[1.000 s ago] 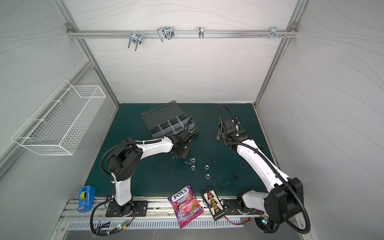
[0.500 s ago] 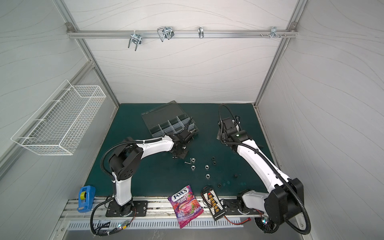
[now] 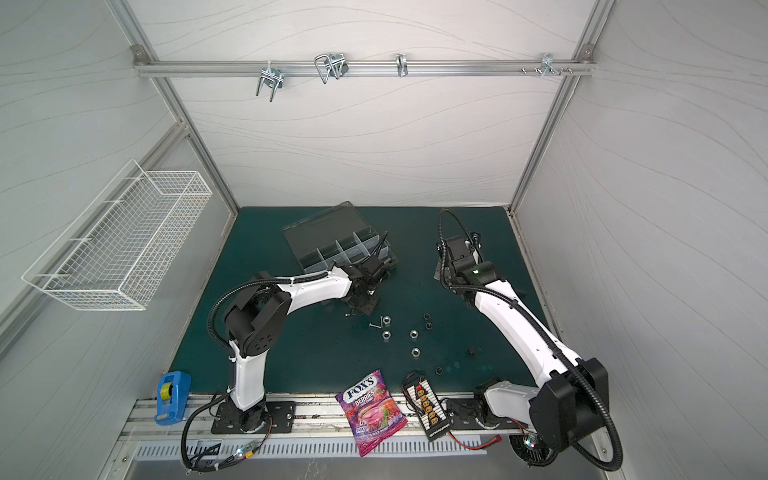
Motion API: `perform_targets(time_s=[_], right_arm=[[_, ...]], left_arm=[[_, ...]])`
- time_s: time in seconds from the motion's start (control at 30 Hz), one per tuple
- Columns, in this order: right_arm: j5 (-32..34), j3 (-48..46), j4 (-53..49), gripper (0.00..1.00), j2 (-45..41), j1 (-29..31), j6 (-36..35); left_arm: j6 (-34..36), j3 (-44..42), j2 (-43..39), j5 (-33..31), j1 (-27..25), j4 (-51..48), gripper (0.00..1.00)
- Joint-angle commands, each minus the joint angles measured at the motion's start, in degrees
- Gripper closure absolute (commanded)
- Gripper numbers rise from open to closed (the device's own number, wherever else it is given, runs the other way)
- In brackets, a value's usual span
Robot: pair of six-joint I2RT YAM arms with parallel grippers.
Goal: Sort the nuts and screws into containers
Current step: 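Lower the left gripper onto a small silver screw and close on it, then lift the small screw with the left gripper toward the organizer box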
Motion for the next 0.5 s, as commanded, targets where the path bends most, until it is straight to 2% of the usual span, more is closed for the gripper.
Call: perform_targets(time_s=[0.0,0.07,0.3,0.47], right_arm=[[1.56,-0.59,-1.42,0.01,-1.48,-0.29,0.56],[1.64,-0.58,-1.42,0.01,-1.55,-0.25,0.56],[1.53,-0.68,-1.5,0.01,-1.98,-0.25,0.75],[1.5,-0.76,-1.51,0.01,-2.34,-0.28,0.79]], left_arm=[[0.84,1.29,2.68,0.51,0.4,-2.3,0.8],[0.73,1.38,2.81,0.78,0.42,-2.84,0.82],[0.38,2.51,3.69,0.79,0.86,-5.18,0.99],[0.38,2.62,3.68,1.34,0.82,-5.25,1.0]])
